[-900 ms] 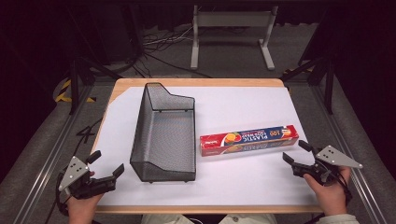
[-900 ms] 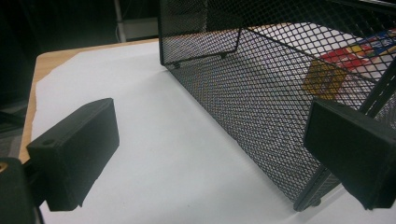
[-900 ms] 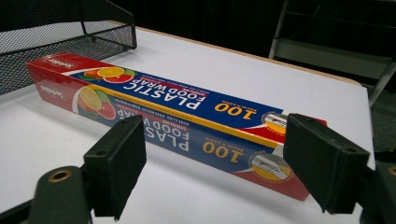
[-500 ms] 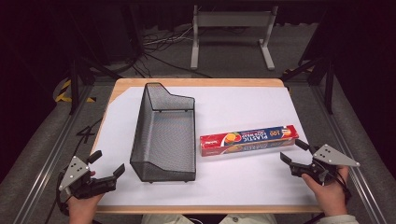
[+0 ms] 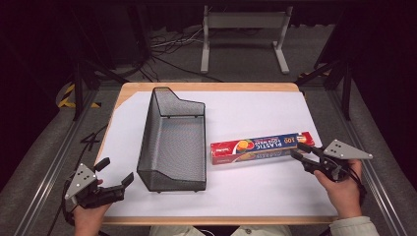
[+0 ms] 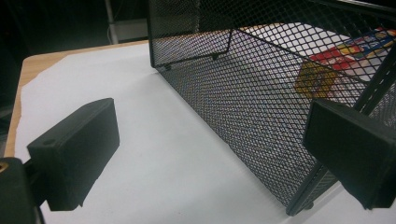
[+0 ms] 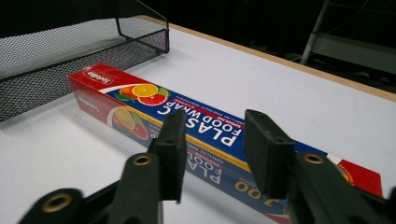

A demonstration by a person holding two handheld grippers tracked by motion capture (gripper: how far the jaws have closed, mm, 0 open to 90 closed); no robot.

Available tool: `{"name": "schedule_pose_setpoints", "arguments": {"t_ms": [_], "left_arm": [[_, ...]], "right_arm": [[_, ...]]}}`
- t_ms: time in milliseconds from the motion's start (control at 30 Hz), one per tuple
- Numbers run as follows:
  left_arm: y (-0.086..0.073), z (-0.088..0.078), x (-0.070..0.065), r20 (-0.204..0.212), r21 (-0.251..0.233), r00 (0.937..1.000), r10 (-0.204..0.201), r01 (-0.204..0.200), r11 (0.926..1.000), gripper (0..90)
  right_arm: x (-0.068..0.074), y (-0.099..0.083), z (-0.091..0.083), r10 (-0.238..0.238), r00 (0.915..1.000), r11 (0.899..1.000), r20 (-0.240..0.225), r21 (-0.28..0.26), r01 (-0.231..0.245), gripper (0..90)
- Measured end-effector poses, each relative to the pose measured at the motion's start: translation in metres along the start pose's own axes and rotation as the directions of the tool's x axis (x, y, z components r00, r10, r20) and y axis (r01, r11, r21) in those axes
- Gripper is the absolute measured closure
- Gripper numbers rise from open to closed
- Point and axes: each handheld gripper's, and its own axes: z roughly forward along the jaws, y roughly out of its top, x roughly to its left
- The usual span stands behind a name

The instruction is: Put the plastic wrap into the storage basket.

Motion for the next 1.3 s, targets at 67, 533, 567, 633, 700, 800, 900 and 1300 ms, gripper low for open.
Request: {"name": "schedule_pose_setpoints", "arguments": {"t_ms": [67,533,567,633,700,800,900,1300], "left_arm": [[0.0,0.0,0.001,0.002,0.001,1.0,-0.001,0.001,1.0,4.5],[0.0,0.001,0.0,0.001,-0.001,1.0,-0.001,0.001,1.0,4.5],[0.0,0.001,0.0,0.0,-0.003,1.0,0.0,0.0,1.0,4.5],[0.0,0.001,0.0,0.001,-0.002,1.0,-0.001,0.001,1.0,4.5],[0.0,0.001,0.0,0.001,-0.002,1.0,0.0,0.0,1.0,4.5],[0.0,0.0,0.0,0.001,-0.002,1.0,0.002,-0.002,1.0,4.5],[-0.001,0.0,0.001,-0.002,-0.005,1.0,-0.001,0.001,1.0,4.5],[-0.001,0.001,0.001,-0.003,-0.001,1.0,0.003,-0.003,1.0,4.6]], "right_arm": [[-0.002,0.005,0.001,0.009,1.0,1.0,0.0,0.023,-0.009,69.1],[-0.017,0.038,0.021,0.02,0.9998,0.992,0.001,0.126,-0.02,90.0],[-0.019,0.041,0.025,0.019,0.9998,0.991,-0.003,0.129,-0.019,90.0],[-0.022,0.044,0.029,0.022,0.9998,0.99,-0.003,0.142,-0.021,90.0],[-0.026,0.048,0.035,0.039,0.9992,0.987,-0.006,0.154,-0.038,90.0],[-0.031,0.051,0.039,0.047,0.9989,0.985,-0.001,0.167,-0.046,90.0],[-0.039,0.056,0.046,0.058,0.9983,0.981,0.006,0.185,-0.059,90.0],[-0.064,0.066,0.072,0.082,0.9951,0.959,0.057,0.266,-0.094,90.0]]}}
